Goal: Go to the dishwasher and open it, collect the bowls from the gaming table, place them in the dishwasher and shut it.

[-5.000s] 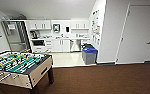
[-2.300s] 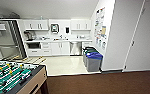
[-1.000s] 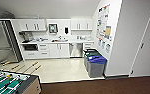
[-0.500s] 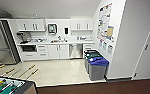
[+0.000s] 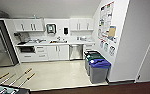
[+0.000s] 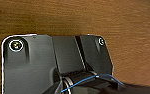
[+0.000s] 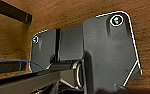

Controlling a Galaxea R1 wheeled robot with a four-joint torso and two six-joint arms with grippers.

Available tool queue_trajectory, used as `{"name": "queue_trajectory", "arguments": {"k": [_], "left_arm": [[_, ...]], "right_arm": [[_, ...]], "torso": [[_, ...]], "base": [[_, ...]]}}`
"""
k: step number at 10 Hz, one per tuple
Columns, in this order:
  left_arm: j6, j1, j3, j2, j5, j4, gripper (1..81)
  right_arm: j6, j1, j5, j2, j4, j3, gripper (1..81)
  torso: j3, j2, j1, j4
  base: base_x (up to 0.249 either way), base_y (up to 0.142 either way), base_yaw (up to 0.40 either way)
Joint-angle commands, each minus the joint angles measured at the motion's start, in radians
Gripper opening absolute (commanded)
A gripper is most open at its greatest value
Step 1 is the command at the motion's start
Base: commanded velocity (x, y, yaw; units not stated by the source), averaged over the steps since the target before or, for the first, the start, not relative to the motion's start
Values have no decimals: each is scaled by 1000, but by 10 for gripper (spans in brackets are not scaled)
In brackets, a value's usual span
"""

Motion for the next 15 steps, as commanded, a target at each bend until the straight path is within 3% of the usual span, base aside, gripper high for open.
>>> {"name": "queue_trajectory", "arguments": {"k": [1,15], "left_arm": [[-52,-56,23,-15,69,66,811],[-52,-50,23,-20,85,66,811]], "right_arm": [[-1,58,-54,-21,6,18,811],[-3,58,-55,-17,0,18,811]], "torso": [[0,0,0,0],[0,0,0,0]], "base": [[221,0,0],[221,0,0]]}}
